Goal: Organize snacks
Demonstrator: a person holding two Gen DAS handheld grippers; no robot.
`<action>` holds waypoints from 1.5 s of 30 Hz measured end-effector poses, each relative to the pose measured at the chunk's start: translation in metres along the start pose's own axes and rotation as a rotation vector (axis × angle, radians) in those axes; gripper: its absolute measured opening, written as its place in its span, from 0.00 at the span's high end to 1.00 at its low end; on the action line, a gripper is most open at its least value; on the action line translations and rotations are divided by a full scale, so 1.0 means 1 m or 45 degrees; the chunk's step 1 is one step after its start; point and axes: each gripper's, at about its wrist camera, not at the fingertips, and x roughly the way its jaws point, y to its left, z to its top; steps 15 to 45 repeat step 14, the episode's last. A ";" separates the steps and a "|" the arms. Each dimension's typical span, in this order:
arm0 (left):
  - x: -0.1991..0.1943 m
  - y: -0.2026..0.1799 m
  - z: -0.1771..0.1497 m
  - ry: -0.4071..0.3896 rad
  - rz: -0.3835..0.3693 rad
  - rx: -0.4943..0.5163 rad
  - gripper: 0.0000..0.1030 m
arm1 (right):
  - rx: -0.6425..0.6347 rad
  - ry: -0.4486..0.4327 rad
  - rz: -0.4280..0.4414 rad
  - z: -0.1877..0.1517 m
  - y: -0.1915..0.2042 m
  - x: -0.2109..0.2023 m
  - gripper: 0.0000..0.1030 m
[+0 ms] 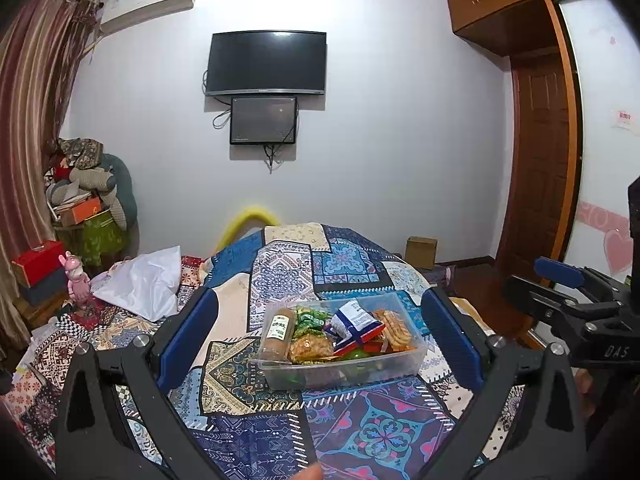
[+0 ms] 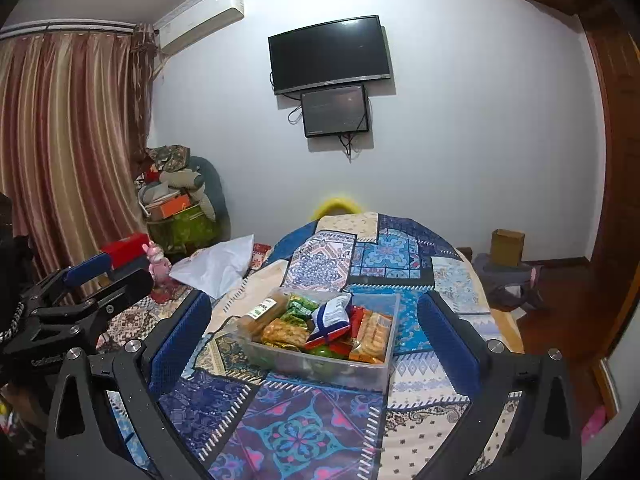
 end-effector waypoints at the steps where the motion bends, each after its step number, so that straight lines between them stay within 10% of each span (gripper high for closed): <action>1: 0.000 0.000 0.000 0.000 -0.001 0.000 0.00 | 0.003 0.002 -0.001 0.000 0.000 0.000 0.00; 45: 0.005 0.002 -0.005 0.022 0.000 -0.027 0.00 | -0.006 0.015 -0.022 -0.002 -0.002 0.004 0.00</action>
